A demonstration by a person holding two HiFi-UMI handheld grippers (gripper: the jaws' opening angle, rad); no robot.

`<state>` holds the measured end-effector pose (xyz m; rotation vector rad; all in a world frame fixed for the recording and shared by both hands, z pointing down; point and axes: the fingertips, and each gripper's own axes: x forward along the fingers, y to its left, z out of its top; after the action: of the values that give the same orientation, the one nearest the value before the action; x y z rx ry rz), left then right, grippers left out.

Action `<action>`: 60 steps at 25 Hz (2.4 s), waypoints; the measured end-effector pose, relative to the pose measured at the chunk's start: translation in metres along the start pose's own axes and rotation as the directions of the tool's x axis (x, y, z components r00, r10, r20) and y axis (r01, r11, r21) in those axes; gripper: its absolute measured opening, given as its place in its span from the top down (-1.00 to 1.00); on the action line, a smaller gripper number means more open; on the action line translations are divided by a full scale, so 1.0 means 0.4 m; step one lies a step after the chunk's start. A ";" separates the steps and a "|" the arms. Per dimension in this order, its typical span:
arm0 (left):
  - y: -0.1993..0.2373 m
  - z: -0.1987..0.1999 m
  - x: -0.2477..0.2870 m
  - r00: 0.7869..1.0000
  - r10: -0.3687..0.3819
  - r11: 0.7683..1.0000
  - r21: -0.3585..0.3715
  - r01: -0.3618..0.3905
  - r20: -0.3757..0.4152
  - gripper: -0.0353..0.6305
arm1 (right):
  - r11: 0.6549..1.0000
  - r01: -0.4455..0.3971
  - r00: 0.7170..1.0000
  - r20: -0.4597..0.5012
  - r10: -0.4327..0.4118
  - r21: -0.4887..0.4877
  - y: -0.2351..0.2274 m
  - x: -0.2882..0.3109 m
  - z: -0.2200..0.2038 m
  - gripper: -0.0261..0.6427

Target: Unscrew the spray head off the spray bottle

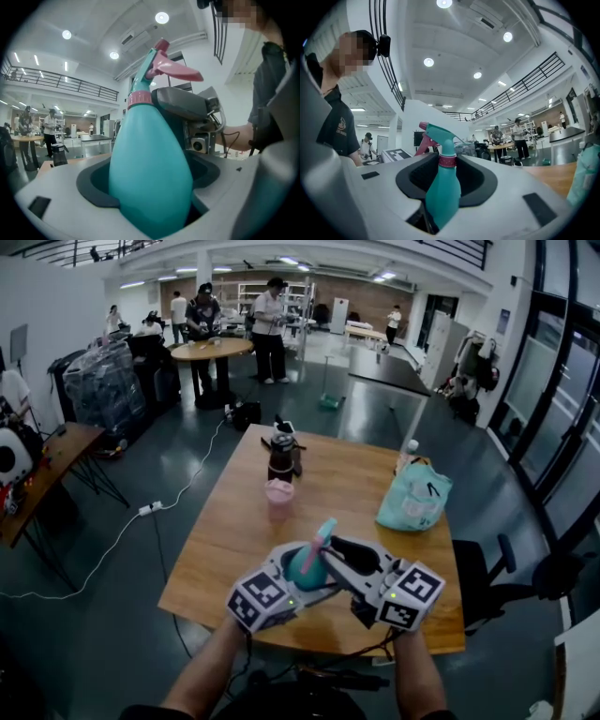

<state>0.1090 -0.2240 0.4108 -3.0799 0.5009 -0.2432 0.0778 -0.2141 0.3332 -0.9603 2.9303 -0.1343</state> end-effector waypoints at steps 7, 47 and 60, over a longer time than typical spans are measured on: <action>-0.057 0.018 -0.009 0.993 -0.114 0.993 0.017 0.114 0.027 -0.39 | 0.986 -0.165 0.986 0.015 0.165 -0.017 0.028 -0.036 0.009 0.56; 0.108 -0.010 -0.015 0.974 0.225 0.974 -0.047 -0.223 0.025 -0.39 | 0.990 0.043 0.999 -0.003 -0.044 -0.137 0.041 0.001 0.011 0.67; 0.096 0.005 -0.017 0.979 0.195 0.980 -0.038 -0.194 0.050 -0.39 | 0.986 0.100 0.995 -0.011 -0.102 -0.135 -0.030 -0.030 -0.001 0.74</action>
<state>0.0910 -0.2584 0.4066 -3.0294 0.8050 -0.1507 0.0945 -0.2166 0.3349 -1.1323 2.9389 0.0511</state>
